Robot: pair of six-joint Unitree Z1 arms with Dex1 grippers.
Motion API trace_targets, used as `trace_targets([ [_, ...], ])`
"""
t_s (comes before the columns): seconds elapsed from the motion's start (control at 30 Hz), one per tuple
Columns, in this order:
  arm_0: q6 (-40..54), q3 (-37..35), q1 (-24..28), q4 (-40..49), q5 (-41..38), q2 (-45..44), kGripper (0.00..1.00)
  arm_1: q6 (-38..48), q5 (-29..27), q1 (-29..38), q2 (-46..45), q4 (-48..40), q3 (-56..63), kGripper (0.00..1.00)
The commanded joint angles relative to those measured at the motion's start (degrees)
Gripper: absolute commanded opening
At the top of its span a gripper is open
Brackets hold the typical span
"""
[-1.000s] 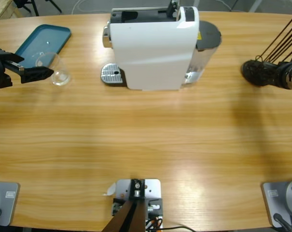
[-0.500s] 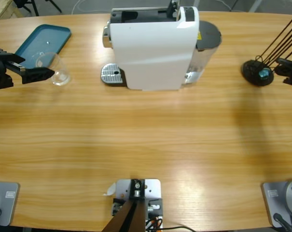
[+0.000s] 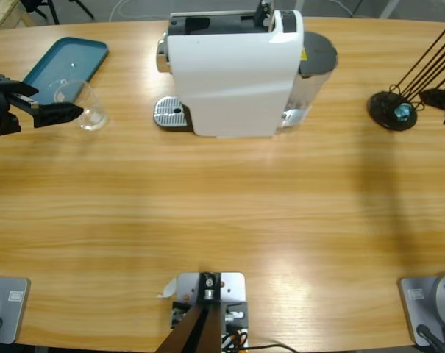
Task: Pour coffee
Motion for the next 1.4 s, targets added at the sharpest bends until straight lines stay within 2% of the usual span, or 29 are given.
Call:
trace_targets([
  [0.03, -0.49, 0.83, -0.52, -0.51, -1.03, 2.35, 0.95, 1.44, -3.07, 1.17, 7.17, -9.25, 6.41, 0.86],
  [0.07, -0.49, 0.83, -0.52, -0.51, -1.23, 2.47, 0.949, 1.44, -3.14, 1.13, 8.19, -9.83, 6.21, 0.761],
  [0.1, -0.49, 0.74, -0.52, -0.51, -1.26, 2.75, 0.95, 1.44, -3.26, 1.19, 9.28, -10.48, 6.04, 0.716],
  [0.3, -0.4, 0.39, -0.52, -0.44, -1.35, 3.68, 0.95, 1.79, -3.45, 1.13, 18.88, -16.81, 5.28, 0.707],
  [0.37, -0.4, 0.39, -0.52, -0.42, -1.35, 3.79, 0.95, 1.97, -3.26, 1.12, 21.18, -17.95, 5.18, 0.669],
  [0.43, -0.4, 0.39, -0.51, -0.44, -1.35, 3.91, 0.95, 2.06, -3.35, 1.01, 21.2, -18.0, 5.19, 0.637],
  [0.67, -0.4, 0.22, -0.49, -0.42, -1.35, 4.63, 0.95, 1.79, -3.42, -1.86, 20.67, -17.83, 5.26, 0.626],
  [0.77, -0.4, 0.2, -0.52, -0.42, -1.53, 4.76, 0.95, 1.43, -3.21, -2.15, 20.49, -17.83, 5.19, 0.469],
  [0.93, -0.4, 0.13, -0.52, -0.42, -1.69, 4.86, 0.95, 0.56, -2.73, -2.77, 20.67, -17.83, 5.11, 0.462],
  [1.0, -0.4, 0.13, -0.51, -0.42, -1.7, 4.91, 0.95, 0.12, -2.1, -3.1, 20.95, -17.9, 5.02, 0.43],
  [1.4, -0.33, 0.04, -0.52, -0.42, -1.7, 5.21, 0.95, -0.9, -1.26, -4.07, 23.1, -18.66, 3.44, 0.43],
])
